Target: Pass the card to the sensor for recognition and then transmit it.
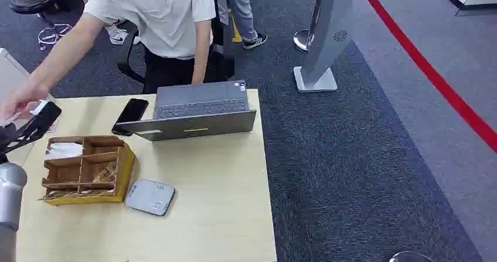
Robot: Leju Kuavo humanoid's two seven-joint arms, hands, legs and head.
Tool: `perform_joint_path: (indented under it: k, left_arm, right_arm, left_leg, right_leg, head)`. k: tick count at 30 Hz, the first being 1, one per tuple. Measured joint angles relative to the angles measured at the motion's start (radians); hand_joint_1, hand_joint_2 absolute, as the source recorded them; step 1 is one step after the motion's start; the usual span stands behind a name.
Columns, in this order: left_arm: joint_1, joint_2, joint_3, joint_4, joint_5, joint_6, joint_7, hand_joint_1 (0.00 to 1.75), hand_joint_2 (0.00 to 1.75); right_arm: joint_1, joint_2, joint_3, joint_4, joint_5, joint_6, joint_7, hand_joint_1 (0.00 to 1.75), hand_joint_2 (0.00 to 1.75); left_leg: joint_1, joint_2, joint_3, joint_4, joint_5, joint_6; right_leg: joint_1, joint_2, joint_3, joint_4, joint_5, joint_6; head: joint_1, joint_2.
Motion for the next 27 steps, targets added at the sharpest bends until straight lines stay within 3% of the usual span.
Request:
perform_joint_path:
  k: [27]
  left_arm:
    - [0.019, -0.001, 0.0, 0.003, 0.069, 0.013, -0.045, 1.75, 1.75]
  right_arm:
    - [0.001, 0.0, 0.0, 0.0, 0.001, 0.007, 0.001, 0.0, 1.75]
  left_leg:
    - [0.0, 0.0, 0.0, 0.0, 0.0, 0.0]
  right_leg:
    - [0.0, 0.0, 0.0, 0.0, 0.0, 0.0]
  head:
    - [0.0, 0.0]
